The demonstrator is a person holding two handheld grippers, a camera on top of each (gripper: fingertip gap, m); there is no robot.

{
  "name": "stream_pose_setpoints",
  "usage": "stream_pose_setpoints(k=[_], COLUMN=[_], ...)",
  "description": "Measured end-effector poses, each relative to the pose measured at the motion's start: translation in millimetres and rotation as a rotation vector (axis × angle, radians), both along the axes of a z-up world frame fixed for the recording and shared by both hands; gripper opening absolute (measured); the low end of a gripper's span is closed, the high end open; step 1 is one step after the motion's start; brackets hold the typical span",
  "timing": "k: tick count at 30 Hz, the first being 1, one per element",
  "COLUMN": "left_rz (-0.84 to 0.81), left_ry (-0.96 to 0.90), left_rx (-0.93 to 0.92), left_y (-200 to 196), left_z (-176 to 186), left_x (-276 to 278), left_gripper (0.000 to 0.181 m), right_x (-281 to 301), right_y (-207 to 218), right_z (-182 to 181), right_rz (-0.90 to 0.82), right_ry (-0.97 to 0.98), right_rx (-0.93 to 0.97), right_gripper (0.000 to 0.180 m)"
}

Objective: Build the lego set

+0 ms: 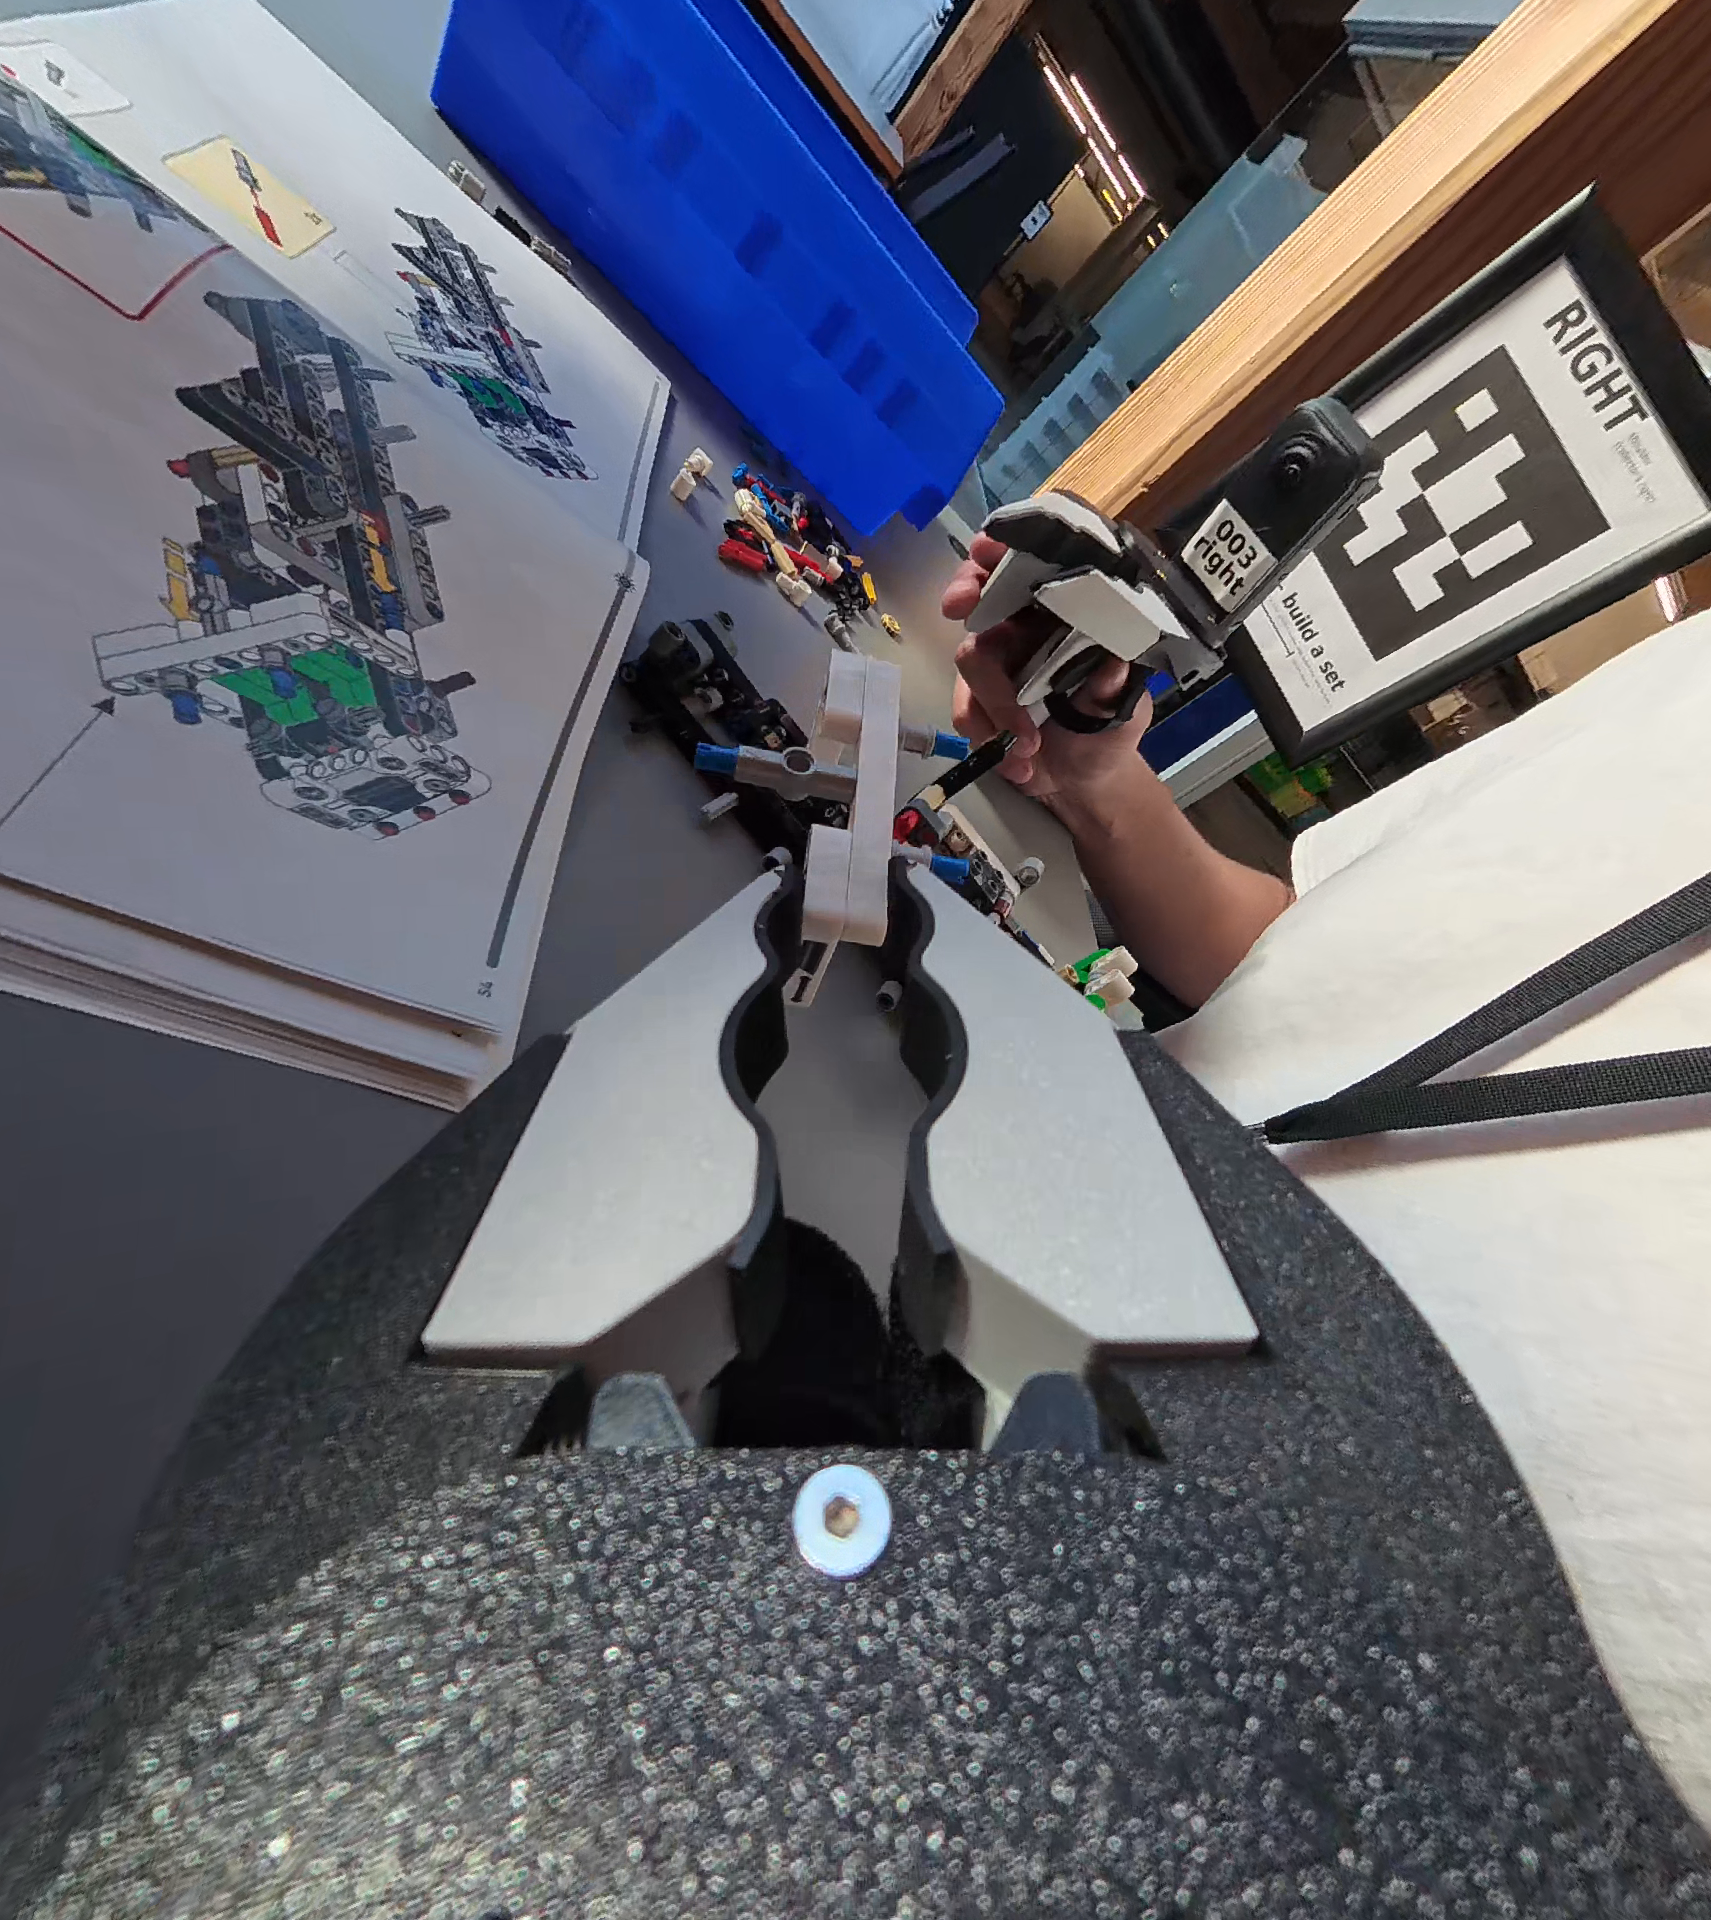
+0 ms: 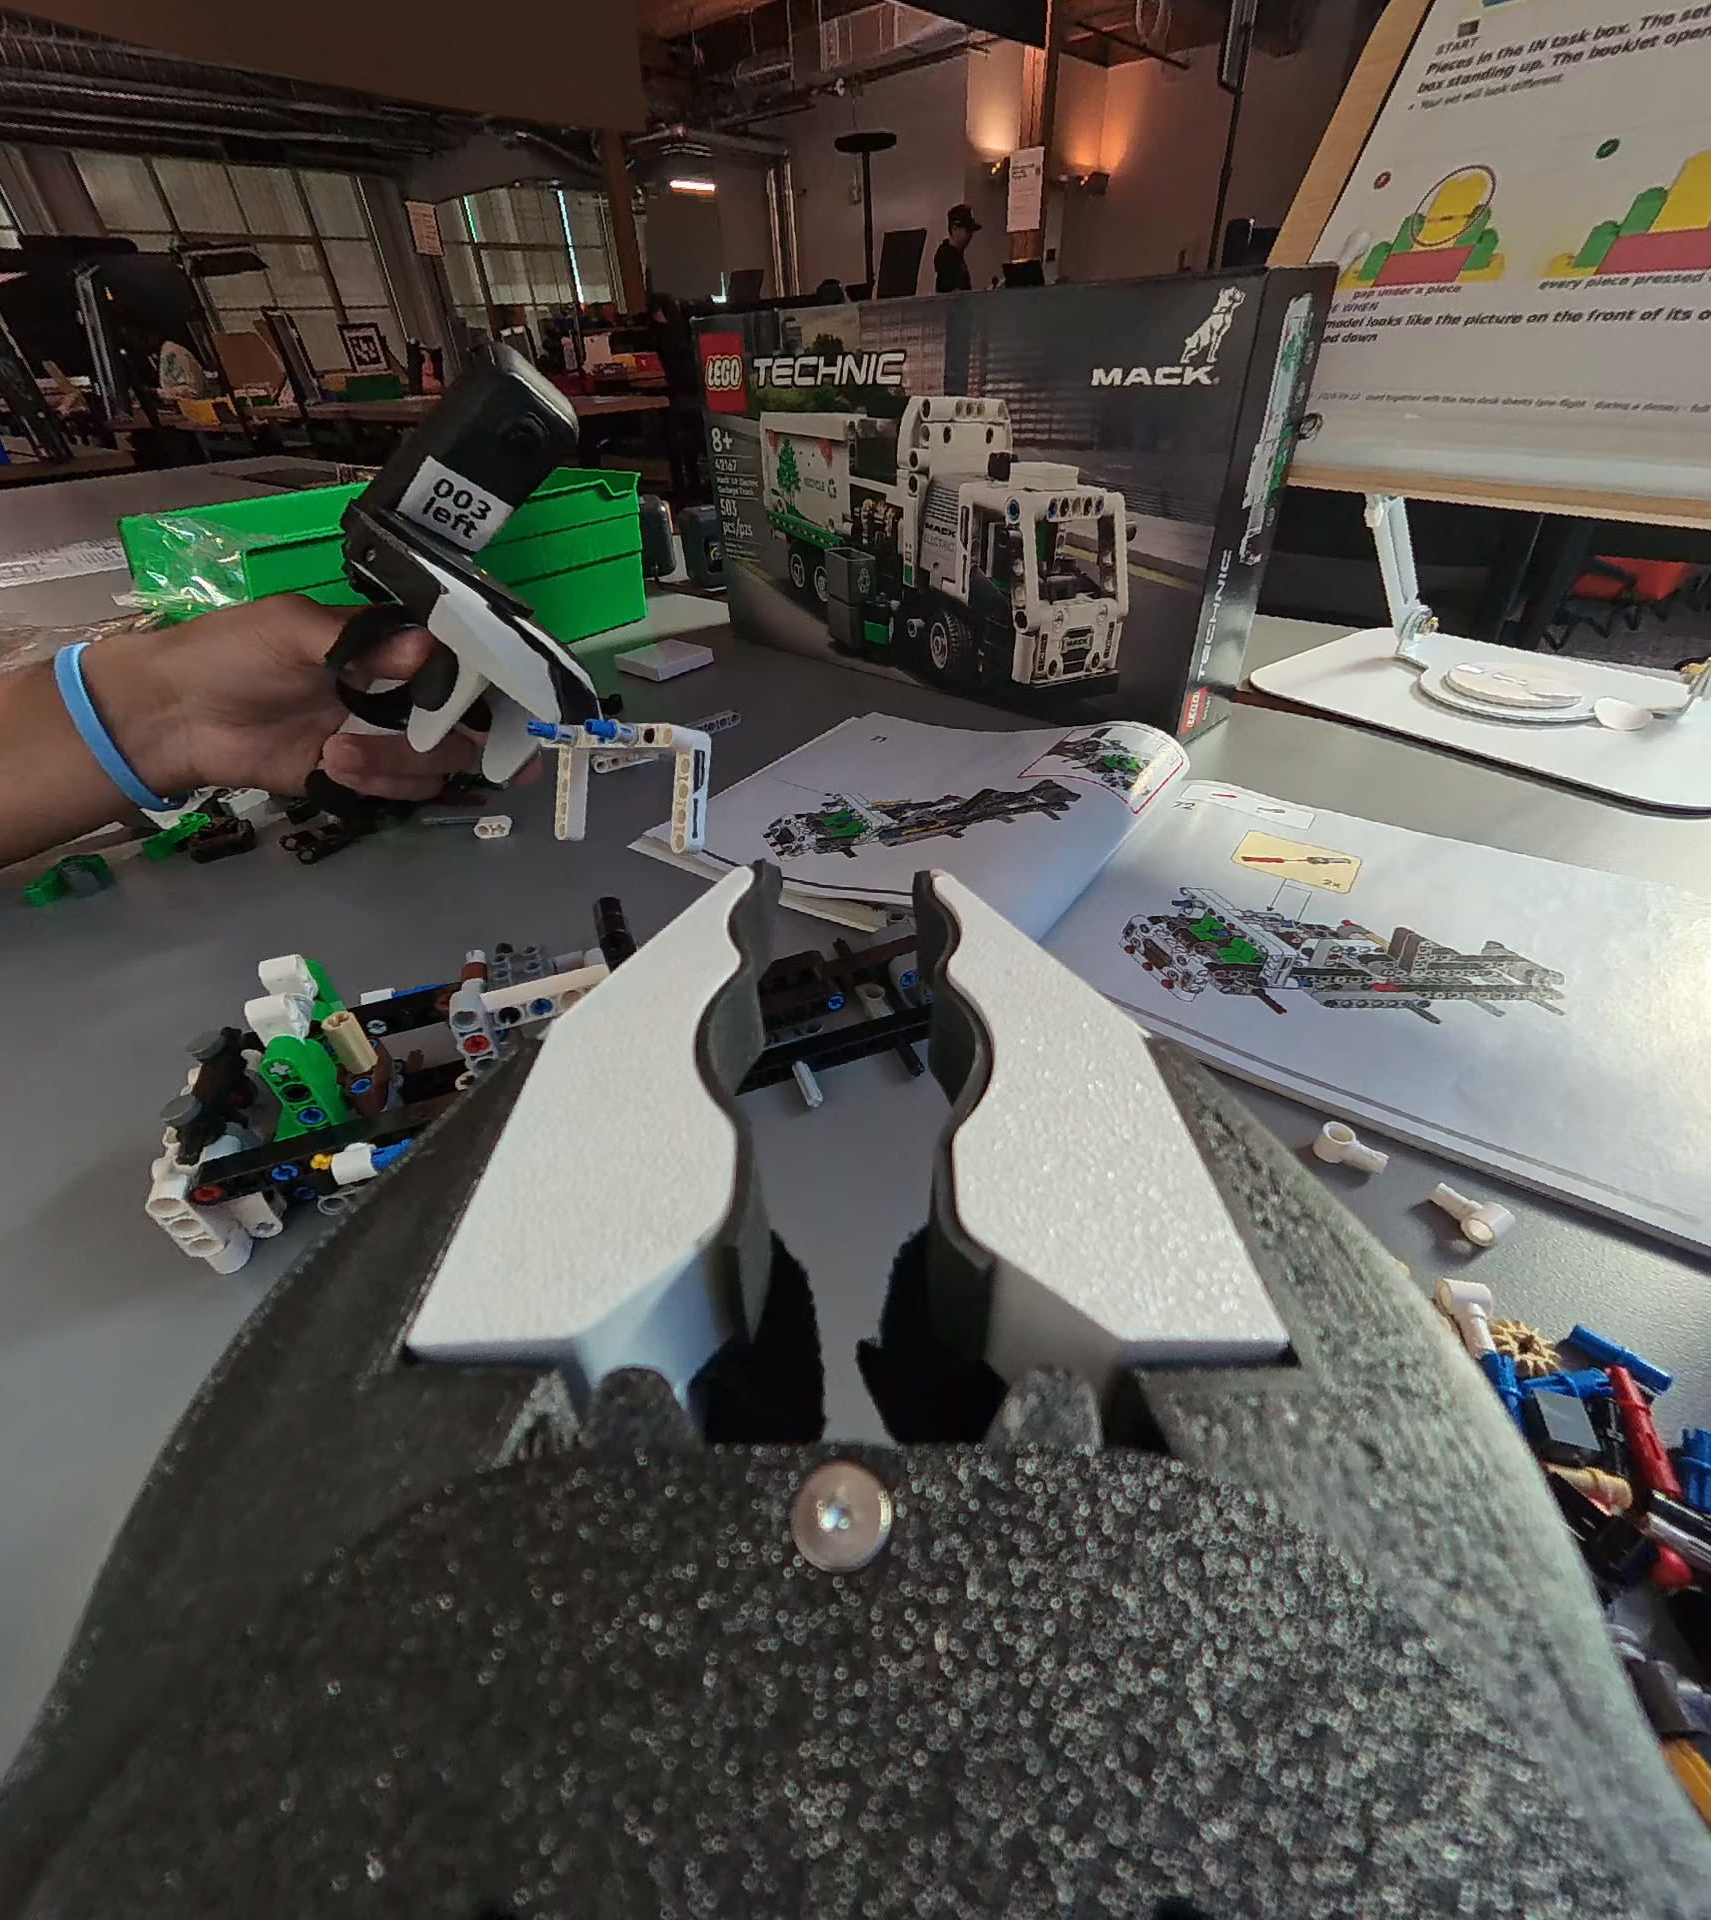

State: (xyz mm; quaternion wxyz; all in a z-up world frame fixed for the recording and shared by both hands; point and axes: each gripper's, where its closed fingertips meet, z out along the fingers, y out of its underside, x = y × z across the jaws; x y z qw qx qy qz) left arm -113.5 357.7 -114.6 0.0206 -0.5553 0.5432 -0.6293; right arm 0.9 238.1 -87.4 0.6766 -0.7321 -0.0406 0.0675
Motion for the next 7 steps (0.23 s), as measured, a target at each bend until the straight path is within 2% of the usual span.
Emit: stream_pose_setpoints(k=[7], left_rz=[-0.011], left_ry=[-0.018], left_rx=[0.035], left_y=[-4.5], left_z=[3.7], left_x=[-0.9], left_gripper=[0.013], right_x=[-2.3], right_y=[-0.4], right_z=[0.3], right_rz=[0.0], right_ry=[-0.023], right_rx=[0.006], right_gripper=[0.024])
